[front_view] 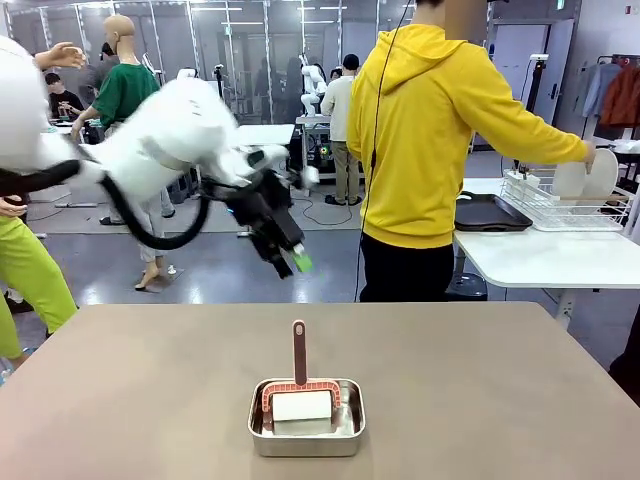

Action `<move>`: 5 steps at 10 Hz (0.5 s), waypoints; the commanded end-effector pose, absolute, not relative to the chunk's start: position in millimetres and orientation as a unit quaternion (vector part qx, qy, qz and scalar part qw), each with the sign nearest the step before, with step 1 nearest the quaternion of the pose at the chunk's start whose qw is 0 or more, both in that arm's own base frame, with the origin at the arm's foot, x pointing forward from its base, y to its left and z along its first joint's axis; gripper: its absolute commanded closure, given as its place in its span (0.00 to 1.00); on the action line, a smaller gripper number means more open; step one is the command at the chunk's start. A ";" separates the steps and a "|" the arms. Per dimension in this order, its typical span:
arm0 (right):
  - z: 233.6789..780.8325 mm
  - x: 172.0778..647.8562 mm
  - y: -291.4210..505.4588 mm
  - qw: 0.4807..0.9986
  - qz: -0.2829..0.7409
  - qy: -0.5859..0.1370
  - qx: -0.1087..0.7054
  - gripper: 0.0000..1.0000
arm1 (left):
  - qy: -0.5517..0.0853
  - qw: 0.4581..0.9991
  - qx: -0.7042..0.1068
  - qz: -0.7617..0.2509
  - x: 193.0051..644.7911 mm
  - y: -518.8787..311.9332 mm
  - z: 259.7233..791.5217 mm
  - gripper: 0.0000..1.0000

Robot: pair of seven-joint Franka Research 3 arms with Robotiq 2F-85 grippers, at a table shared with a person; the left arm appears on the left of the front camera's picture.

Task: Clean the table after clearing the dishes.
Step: Place the Lint Roller back on top of the Airtight Container.

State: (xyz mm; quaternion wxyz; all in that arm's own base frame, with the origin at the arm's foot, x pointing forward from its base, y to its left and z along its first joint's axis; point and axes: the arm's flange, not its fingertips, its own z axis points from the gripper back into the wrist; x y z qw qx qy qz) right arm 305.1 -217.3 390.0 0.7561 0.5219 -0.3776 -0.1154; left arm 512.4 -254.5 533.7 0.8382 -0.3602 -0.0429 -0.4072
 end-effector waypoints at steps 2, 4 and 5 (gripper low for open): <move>392.4 302.7 -216.0 0.758 -0.111 -0.376 0.522 0.00 | -0.178 0.852 -0.446 -0.208 418.3 -114.4 512.3 0.00; 392.4 302.7 -216.0 0.758 -0.111 -0.376 0.522 0.00 | -0.154 0.833 -0.517 -0.124 382.2 -13.4 508.1 0.00; 392.4 302.7 -216.0 0.758 -0.111 -0.376 0.522 0.00 | -0.156 0.836 -0.523 -0.059 361.3 38.2 502.5 0.00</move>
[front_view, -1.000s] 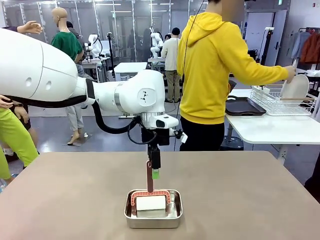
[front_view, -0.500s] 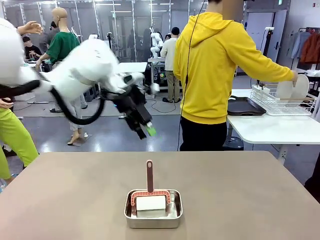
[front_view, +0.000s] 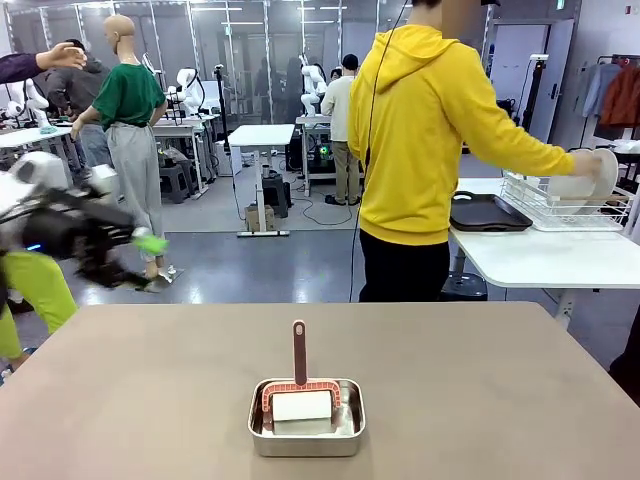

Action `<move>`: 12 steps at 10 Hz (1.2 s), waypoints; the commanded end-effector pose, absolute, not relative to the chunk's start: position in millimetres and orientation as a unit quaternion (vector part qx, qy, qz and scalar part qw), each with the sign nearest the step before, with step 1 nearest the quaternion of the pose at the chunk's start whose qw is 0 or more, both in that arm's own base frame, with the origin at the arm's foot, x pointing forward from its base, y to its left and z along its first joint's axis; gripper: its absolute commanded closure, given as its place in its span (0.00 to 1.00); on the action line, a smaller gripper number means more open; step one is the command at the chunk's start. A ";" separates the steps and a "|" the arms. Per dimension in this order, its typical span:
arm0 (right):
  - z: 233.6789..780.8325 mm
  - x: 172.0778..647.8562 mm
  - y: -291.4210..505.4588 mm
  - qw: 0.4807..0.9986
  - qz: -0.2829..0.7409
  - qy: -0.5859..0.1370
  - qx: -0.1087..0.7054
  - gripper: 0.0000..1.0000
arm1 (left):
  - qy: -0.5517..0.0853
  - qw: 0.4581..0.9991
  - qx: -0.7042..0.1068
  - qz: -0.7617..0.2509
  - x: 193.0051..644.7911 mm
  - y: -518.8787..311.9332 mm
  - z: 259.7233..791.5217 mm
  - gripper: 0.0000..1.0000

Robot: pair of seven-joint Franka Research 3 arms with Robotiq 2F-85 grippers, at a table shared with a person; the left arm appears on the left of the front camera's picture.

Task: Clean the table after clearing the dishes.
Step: Place the Lint Roller back on top of the Airtight Container.

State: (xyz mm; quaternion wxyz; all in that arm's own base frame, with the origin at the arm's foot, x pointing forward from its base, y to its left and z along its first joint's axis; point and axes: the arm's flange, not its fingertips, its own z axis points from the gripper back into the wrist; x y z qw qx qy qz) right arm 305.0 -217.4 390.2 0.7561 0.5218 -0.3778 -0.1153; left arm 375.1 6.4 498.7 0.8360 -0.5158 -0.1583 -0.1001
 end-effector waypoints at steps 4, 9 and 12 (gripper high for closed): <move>392.4 302.7 -216.0 0.758 -0.111 -0.376 0.522 0.00 | -0.214 0.796 -0.562 0.071 281.3 138.6 473.5 0.00; 392.4 302.7 -216.0 0.758 -0.111 -0.376 0.522 0.00 | -0.217 0.800 -0.544 0.131 267.4 181.5 453.6 0.00; 392.4 302.7 -216.0 0.758 -0.111 -0.376 0.522 0.00 | -0.217 0.800 -0.544 0.131 267.4 181.5 453.6 0.00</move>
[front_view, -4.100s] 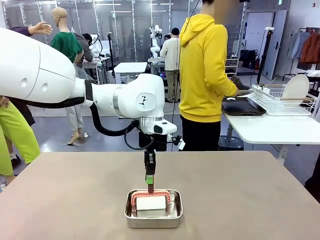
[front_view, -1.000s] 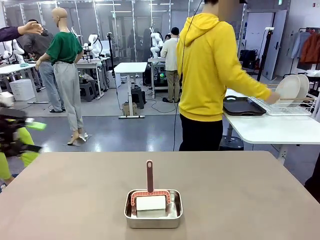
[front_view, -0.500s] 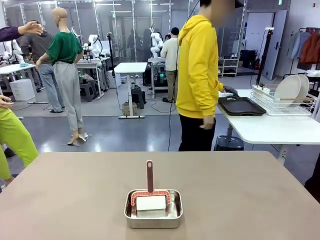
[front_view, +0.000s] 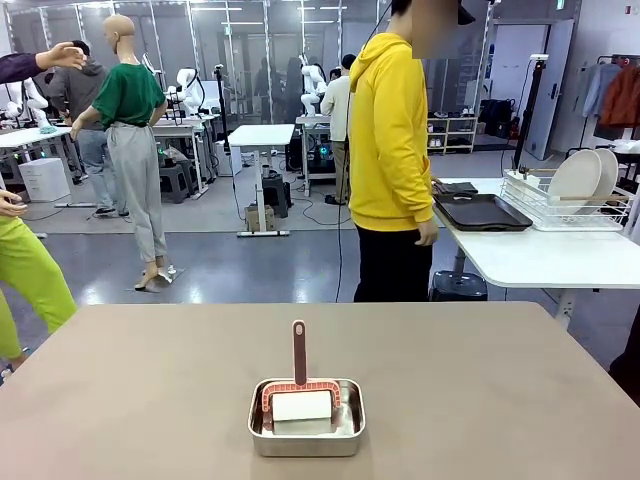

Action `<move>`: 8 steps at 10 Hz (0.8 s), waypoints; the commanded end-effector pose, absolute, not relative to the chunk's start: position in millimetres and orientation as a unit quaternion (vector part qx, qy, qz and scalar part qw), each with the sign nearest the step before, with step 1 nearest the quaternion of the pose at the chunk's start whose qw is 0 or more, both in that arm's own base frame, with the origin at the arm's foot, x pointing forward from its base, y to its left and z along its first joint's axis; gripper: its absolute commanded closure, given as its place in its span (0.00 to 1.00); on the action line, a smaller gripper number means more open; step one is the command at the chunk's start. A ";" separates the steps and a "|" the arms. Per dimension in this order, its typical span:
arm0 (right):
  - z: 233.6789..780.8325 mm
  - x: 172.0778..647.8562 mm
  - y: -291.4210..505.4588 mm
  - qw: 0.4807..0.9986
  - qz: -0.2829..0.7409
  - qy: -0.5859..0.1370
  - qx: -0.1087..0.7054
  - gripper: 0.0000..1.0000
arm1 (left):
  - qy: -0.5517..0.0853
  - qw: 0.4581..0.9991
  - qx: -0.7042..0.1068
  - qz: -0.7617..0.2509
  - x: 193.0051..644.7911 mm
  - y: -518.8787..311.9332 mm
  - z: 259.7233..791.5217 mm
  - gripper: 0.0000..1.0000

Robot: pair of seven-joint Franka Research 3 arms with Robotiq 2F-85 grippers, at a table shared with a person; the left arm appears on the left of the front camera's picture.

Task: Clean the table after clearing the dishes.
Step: Place the Lint Roller back on top of the Airtight Container.

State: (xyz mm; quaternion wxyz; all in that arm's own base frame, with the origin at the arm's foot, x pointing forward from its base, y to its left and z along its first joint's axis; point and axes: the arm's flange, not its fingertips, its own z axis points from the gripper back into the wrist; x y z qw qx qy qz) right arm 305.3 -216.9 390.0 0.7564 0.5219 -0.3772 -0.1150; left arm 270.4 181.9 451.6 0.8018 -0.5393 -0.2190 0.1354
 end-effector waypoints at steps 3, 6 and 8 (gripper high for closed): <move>392.4 302.7 -216.0 0.758 -0.111 -0.376 0.522 0.00 | -0.217 0.800 -0.544 0.131 267.4 181.5 453.6 0.00; 392.4 302.7 -216.0 0.758 -0.111 -0.376 0.522 0.00 | -0.217 0.800 -0.544 0.131 267.4 181.5 453.6 0.00; 392.4 302.7 -216.0 0.758 -0.111 -0.376 0.522 0.00 | -0.217 0.800 -0.544 0.131 267.4 181.5 453.6 0.00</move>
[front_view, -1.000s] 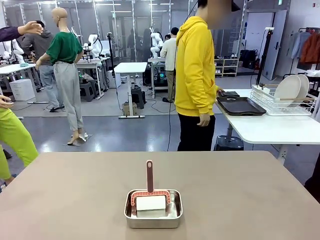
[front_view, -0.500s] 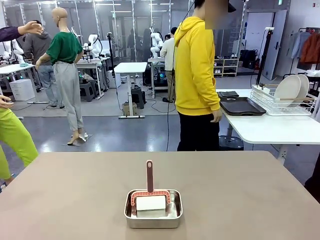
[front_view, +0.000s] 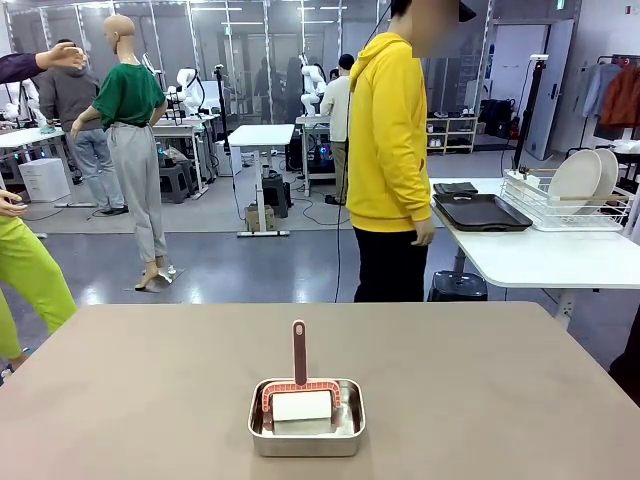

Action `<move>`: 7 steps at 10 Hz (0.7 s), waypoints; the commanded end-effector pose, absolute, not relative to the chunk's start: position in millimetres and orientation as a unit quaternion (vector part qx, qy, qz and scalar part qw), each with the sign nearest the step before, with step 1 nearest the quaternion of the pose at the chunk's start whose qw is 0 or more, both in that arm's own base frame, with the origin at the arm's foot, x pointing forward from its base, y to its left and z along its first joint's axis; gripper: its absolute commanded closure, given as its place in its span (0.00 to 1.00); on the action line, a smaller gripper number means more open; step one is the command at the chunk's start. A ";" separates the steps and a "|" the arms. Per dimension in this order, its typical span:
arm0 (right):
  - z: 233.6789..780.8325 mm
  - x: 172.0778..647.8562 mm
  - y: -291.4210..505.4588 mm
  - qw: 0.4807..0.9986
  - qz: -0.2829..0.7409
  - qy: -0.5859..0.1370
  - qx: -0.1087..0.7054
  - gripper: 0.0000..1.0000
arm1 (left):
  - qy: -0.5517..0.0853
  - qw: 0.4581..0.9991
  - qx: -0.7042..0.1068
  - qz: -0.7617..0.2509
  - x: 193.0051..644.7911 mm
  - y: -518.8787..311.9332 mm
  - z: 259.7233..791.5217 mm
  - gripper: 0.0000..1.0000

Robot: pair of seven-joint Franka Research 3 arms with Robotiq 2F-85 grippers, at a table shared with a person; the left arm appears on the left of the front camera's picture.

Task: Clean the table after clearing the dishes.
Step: Place the Lint Roller back on top of the Airtight Container.

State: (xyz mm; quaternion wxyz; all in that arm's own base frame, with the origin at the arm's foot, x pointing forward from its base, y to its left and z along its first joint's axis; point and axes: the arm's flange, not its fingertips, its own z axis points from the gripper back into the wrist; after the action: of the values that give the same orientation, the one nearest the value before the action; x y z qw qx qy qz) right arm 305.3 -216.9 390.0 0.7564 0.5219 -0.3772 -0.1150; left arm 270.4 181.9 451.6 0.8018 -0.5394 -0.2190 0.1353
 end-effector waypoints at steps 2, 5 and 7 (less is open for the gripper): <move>392.4 302.7 -216.0 0.758 -0.111 -0.376 0.522 0.00 | -0.217 0.800 -0.544 0.131 267.4 181.5 453.6 0.00; 392.4 302.7 -216.0 0.758 -0.111 -0.376 0.522 0.00 | -0.217 0.800 -0.544 0.131 267.4 181.5 453.6 0.00; 392.4 302.7 -216.0 0.758 -0.111 -0.376 0.522 0.00 | -0.217 0.800 -0.544 0.131 267.4 181.5 453.6 0.00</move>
State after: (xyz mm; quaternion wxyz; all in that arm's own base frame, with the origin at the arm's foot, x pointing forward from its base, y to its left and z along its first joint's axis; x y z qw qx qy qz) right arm 305.3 -216.9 390.0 0.7564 0.5219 -0.3772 -0.1150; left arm 270.4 181.9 451.6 0.8017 -0.5394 -0.2190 0.1353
